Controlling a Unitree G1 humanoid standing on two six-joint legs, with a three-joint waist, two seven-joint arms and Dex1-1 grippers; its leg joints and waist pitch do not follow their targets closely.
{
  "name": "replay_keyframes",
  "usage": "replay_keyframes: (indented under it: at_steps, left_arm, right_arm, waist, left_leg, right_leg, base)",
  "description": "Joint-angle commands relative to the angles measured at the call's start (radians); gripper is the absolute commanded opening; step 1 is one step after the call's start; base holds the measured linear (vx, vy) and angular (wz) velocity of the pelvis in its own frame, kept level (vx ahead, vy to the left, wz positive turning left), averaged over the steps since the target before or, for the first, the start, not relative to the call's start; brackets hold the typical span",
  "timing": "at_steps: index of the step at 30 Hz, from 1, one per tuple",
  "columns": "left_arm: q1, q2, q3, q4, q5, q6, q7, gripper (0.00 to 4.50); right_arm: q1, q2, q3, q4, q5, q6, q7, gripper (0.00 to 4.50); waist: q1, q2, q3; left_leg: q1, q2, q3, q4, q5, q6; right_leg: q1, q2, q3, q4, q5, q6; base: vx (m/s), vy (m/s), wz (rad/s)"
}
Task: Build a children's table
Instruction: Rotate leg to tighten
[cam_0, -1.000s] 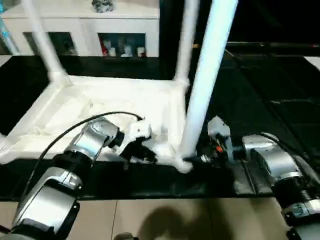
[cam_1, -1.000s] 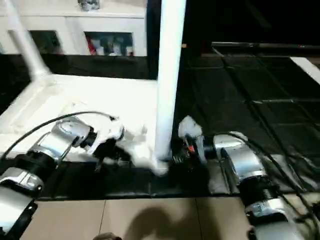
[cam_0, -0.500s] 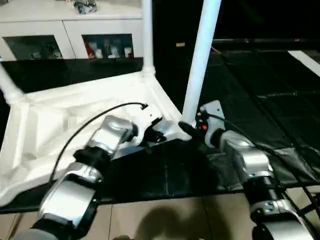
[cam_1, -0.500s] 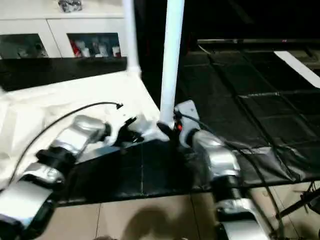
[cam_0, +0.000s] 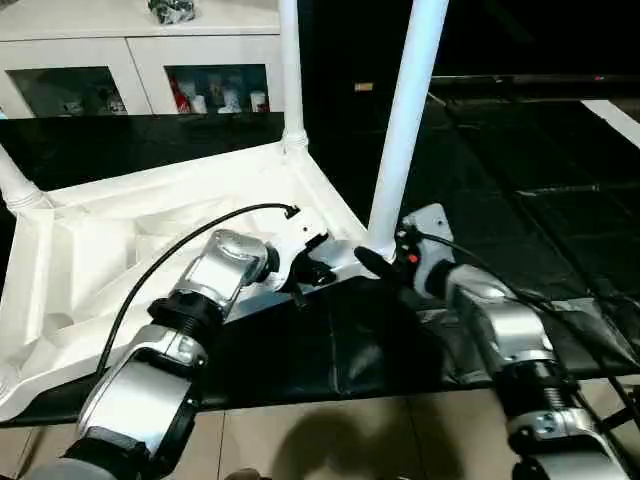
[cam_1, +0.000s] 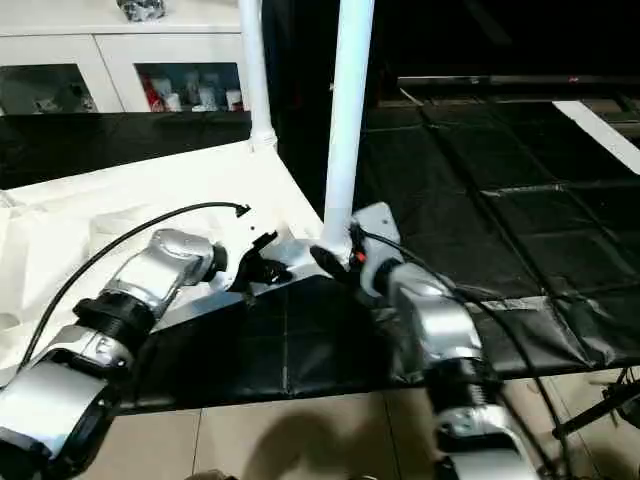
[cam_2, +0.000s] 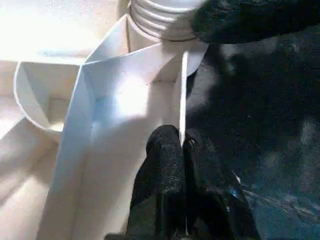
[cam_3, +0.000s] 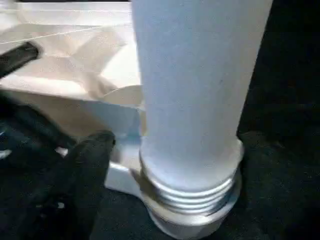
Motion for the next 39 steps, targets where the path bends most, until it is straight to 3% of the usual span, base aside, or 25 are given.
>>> replay_keyframes:
  at_steps: [1,5,8,11,15,21,30,39]
  left_arm:
    - [0.000,0.007,-0.016,-0.045,-0.035,-0.071,-0.070,0.00]
    - [0.018,0.056,-0.055,-0.064,-0.032,-0.128,-0.191,0.00]
    - [0.026,0.092,-0.081,-0.072,-0.028,-0.175,-0.299,0.00]
    - [0.028,0.115,-0.105,-0.068,-0.019,-0.213,-0.353,0.00]
    - [0.032,0.146,-0.140,-0.075,-0.017,-0.263,-0.440,0.00]
    - [0.037,0.162,-0.165,-0.087,-0.006,-0.299,-0.486,0.00]
    - [0.042,0.163,-0.173,-0.092,-0.011,-0.316,-0.496,0.00]
    - [0.047,0.166,-0.175,-0.097,-0.012,-0.317,-0.500,0.00]
  right_arm:
    - [0.012,-0.021,0.080,-0.060,0.048,-0.027,0.160,4.43]
    - [0.022,-0.102,0.075,-0.068,0.062,-0.032,0.277,4.43]
    - [0.009,-0.163,0.068,-0.052,0.072,-0.049,0.374,4.43]
    - [0.001,-0.201,0.077,-0.047,0.087,-0.048,0.441,4.43]
    - [-0.014,-0.256,0.112,-0.041,0.092,-0.053,0.554,4.43]
    - [-0.017,-0.273,0.180,-0.038,0.038,-0.140,0.607,4.43]
    - [-0.024,-0.258,0.228,-0.016,0.018,-0.178,0.623,4.43]
    - [-0.036,-0.245,0.229,0.012,0.019,-0.160,0.611,4.27]
  waist:
    - [0.007,-0.004,-0.083]
    - [0.008,-0.005,-0.079]
    - [0.017,-0.002,-0.077]
    - [0.028,0.000,-0.078]
    - [0.043,-0.003,-0.080]
    - [0.050,-0.009,-0.082]
    - [0.049,-0.010,-0.081]
    - [0.049,-0.010,-0.082]
  left_leg:
    - [0.008,0.024,-0.006,-0.054,-0.145,0.090]
    - [0.008,0.024,-0.003,-0.055,-0.176,0.087]
    - [0.017,0.028,-0.004,-0.056,-0.206,0.071]
    - [0.025,0.034,-0.004,-0.058,-0.220,0.064]
    - [0.019,0.035,-0.005,-0.058,-0.200,0.065]
    - [0.015,0.035,-0.004,-0.056,-0.176,0.065]
    - [0.014,0.034,-0.005,-0.057,-0.175,0.066]
    - [0.013,0.033,-0.005,-0.056,-0.171,0.069]
  right_leg:
    - [0.070,-0.075,0.057,-0.068,-0.181,-0.185]
    - [0.067,-0.073,0.056,-0.075,-0.236,-0.177]
    - [0.060,-0.076,0.054,-0.082,-0.314,-0.160]
    - [0.053,-0.075,0.058,-0.081,-0.299,-0.174]
    - [0.059,-0.077,0.061,-0.070,-0.254,-0.185]
    - [0.058,-0.080,0.060,-0.067,-0.255,-0.180]
    - [0.058,-0.078,0.059,-0.068,-0.272,-0.172]
    - [0.059,-0.078,0.059,-0.067,-0.265,-0.175]
  base:
    - [0.000,0.000,0.00]
    - [0.000,0.000,0.00]
    - [0.000,0.000,0.00]
    - [0.000,0.000,0.00]
    - [0.000,0.000,0.00]
    - [0.000,0.000,0.00]
    - [0.000,0.000,0.00]
    - [0.000,0.000,0.00]
